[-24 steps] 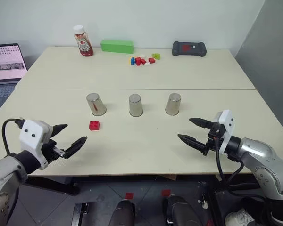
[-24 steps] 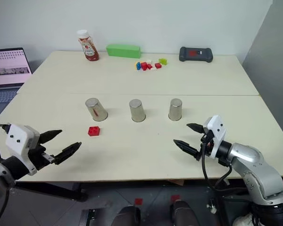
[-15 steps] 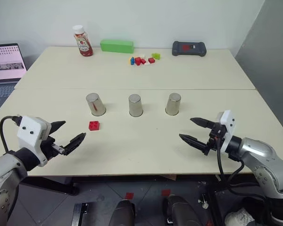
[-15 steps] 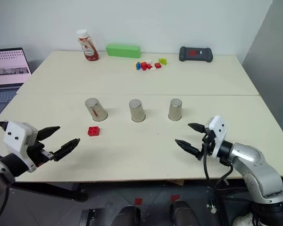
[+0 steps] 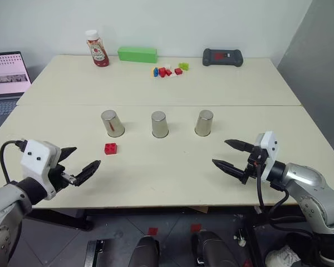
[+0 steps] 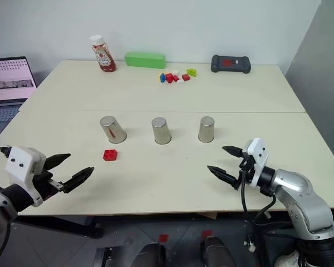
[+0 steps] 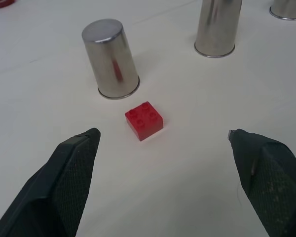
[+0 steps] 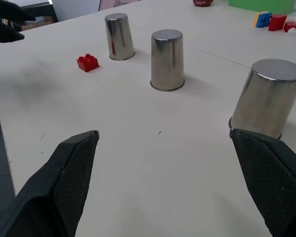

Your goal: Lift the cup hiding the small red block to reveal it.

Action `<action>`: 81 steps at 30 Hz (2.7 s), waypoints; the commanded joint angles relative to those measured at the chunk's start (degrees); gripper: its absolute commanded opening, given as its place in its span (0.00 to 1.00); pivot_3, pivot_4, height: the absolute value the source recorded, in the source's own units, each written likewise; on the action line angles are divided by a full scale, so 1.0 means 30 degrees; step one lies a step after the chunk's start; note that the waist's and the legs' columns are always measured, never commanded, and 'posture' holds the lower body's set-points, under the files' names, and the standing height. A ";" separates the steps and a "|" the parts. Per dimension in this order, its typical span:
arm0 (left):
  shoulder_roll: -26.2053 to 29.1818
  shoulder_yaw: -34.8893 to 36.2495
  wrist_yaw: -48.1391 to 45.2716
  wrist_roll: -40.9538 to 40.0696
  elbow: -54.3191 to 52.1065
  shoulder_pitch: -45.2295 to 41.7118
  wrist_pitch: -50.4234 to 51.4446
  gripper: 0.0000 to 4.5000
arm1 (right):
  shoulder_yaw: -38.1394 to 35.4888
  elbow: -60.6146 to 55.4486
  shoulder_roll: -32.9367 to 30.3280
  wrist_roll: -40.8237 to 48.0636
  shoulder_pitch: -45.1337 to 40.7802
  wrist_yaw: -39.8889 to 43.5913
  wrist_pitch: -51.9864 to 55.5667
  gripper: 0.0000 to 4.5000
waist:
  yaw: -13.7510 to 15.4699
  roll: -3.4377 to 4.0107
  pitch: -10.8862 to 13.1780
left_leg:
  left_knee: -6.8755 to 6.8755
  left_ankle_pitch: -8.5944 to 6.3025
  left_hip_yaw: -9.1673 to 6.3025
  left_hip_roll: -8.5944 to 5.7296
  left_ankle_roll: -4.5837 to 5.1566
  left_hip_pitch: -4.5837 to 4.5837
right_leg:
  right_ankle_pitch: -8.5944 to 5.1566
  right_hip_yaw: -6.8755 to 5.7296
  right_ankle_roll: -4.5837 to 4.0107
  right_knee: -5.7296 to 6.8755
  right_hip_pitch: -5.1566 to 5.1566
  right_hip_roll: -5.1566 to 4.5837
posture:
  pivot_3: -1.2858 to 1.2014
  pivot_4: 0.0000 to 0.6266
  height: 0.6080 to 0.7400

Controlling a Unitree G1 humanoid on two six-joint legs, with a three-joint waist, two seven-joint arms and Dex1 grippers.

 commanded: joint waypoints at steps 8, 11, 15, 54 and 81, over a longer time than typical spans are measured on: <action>0.0283 0.1416 -0.0584 -0.0359 0.0109 0.0069 -0.0896 0.98 | -0.0125 -0.0405 -0.0127 0.0270 -0.0398 0.0305 -0.0043 1.00 | 0.0001 0.0000 0.0000 | 0.0000 0.0000 0.0005 -0.0001 0.0000 0.0002 | 0.0000 0.0004 -0.0001 0.0000 0.0001 0.0000 | 0.52 0.24 1.00; 0.0351 0.1488 -0.0861 -0.0400 0.0142 0.0281 -0.0931 0.98 | -0.0229 -0.0484 -0.0138 0.0500 -0.0465 0.0394 0.0108 1.00 | -0.0001 0.0000 0.0000 | 0.0000 0.0000 0.0005 -0.0001 0.0000 0.0002 | 0.0000 0.0004 -0.0001 0.0000 0.0000 0.0000 | 0.52 0.24 1.00; 0.0519 0.1648 -0.1656 -0.0233 -0.0028 0.1125 -0.1156 0.98 | -0.0264 -0.0992 -0.0515 0.0765 -0.0312 0.0868 0.0395 1.00 | 0.0000 0.0001 0.0000 | 0.0000 0.0000 0.0007 -0.0001 0.0000 0.0002 | 0.0000 0.0006 -0.0001 -0.0001 0.0000 0.0000 | 0.52 0.24 1.00; 0.1100 0.1187 -0.2194 0.1071 0.1322 0.0640 -0.2501 0.98 | 0.0195 -0.2355 -0.1558 0.0996 0.0501 0.1946 0.1055 1.00 | 0.0003 0.0001 0.0000 | 0.0000 0.0000 0.0008 0.0001 0.0000 0.0004 | -0.0002 0.0002 -0.0002 -0.0003 0.0000 -0.0001 | 0.52 0.24 1.00; 0.1392 0.0174 -0.2229 0.1322 0.1985 -0.1007 -0.2447 0.98 | 0.0756 -0.2299 -0.1547 0.0547 0.0267 0.1783 0.0925 1.00 | 0.0003 0.0001 0.0000 | -0.0001 0.0000 0.0007 0.0000 0.0000 0.0003 | -0.0001 0.0001 0.0000 -0.0003 -0.0001 -0.0001 | 0.52 0.24 1.00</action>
